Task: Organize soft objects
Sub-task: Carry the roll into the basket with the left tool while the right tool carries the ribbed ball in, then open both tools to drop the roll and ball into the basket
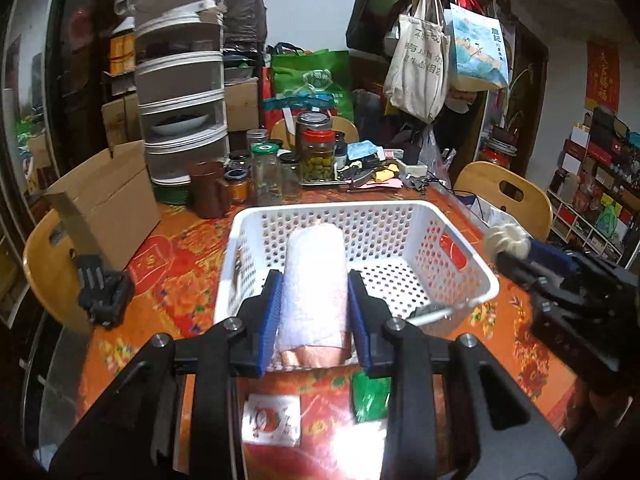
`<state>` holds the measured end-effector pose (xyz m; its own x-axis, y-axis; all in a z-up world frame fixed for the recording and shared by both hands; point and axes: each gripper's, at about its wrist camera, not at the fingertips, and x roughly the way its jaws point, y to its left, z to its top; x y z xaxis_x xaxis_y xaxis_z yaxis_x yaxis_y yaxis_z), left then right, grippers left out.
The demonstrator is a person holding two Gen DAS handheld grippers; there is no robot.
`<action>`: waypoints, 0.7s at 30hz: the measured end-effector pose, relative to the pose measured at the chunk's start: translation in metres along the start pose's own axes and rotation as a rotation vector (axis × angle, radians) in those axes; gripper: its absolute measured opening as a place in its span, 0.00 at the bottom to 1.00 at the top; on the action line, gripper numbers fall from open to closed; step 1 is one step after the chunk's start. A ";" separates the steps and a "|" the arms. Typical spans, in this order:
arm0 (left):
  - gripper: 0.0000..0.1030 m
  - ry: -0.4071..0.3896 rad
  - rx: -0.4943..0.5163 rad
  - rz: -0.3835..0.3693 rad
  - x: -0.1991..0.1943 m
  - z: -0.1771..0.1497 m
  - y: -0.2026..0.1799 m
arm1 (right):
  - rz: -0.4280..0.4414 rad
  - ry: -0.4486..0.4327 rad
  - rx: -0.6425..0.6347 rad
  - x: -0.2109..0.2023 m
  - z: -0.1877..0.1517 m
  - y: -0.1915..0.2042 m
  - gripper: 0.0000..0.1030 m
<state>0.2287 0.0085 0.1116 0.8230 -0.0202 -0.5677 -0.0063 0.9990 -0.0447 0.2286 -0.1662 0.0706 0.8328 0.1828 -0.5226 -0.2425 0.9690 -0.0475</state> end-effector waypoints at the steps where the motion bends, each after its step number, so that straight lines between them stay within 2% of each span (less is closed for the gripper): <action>1: 0.29 0.014 0.003 0.000 0.008 0.006 -0.001 | 0.011 0.025 0.004 0.012 0.006 0.000 0.37; 6: 0.29 0.132 -0.015 0.006 0.069 0.029 0.000 | -0.004 0.106 -0.007 0.061 0.024 -0.002 0.37; 13: 0.29 0.308 -0.045 0.013 0.153 0.025 0.005 | 0.003 0.250 -0.022 0.129 0.022 -0.002 0.37; 16: 0.29 0.347 -0.048 0.035 0.177 0.015 0.009 | -0.008 0.287 -0.037 0.147 0.016 0.001 0.37; 21: 0.29 0.378 -0.066 0.033 0.195 0.004 0.018 | -0.012 0.313 -0.054 0.160 0.008 0.008 0.37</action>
<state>0.3914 0.0223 0.0036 0.5540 -0.0138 -0.8324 -0.0760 0.9949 -0.0670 0.3639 -0.1276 -0.0067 0.6439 0.1026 -0.7582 -0.2666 0.9590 -0.0967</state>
